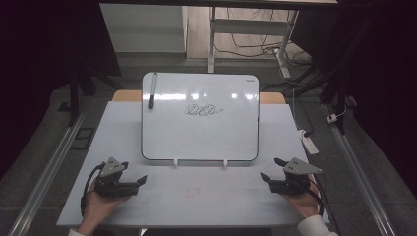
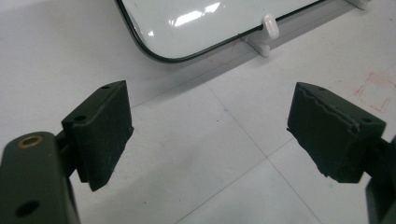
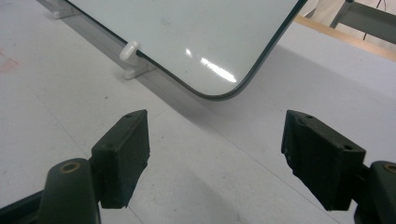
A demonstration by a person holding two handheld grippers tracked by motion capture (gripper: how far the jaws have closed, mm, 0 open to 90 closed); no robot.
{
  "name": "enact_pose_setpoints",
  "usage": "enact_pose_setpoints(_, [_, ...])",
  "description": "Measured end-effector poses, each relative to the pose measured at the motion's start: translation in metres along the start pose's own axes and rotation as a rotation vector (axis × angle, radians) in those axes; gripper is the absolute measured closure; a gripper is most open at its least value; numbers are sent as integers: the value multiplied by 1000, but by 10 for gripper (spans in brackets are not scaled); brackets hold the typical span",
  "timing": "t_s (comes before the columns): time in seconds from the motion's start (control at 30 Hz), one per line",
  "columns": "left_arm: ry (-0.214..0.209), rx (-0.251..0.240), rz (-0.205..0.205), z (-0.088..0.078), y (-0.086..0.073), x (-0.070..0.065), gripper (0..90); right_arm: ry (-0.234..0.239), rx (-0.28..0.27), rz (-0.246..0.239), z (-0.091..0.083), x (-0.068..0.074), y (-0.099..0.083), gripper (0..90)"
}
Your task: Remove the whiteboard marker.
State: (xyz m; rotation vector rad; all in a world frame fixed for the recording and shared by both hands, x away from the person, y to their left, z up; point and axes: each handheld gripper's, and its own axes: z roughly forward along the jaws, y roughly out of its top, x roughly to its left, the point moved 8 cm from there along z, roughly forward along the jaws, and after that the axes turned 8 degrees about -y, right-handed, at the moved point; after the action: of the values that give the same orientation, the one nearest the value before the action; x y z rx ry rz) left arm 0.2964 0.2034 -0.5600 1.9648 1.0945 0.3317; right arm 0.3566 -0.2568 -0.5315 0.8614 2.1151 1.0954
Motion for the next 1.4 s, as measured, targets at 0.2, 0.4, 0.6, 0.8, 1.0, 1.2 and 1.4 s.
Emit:
enact_pose_setpoints(0.2, [8, -6, -1, -3, -1, 2, 151, 8, -7, 10, 0, 3, 1, 261])
enact_pose_setpoints(0.4, [23, -1, -8, -5, -1, 4, 152, 5, -5, 8, 0, 5, -1, 262])
enact_pose_setpoints(0.6, [35, -3, -10, -9, 6, 4, 157, 5, 2, -6, 3, 10, -1, 263])
enact_pose_setpoints(0.8, [51, -10, 6, -10, 26, 4, 163, -1, 8, -31, 5, 13, 0, 264])
enact_pose_setpoints(1.0, [48, -4, 7, -5, 45, 4, 164, -5, 7, -21, 4, 11, -1, 267])
enact_pose_setpoints(1.2, [26, -11, 14, -1, 75, 6, 165, -8, 5, -13, 4, 9, -1, 270])
enact_pose_setpoints(1.4, [20, -27, 18, 1, 106, 12, 175, -4, 11, -17, 5, 10, -2, 274])
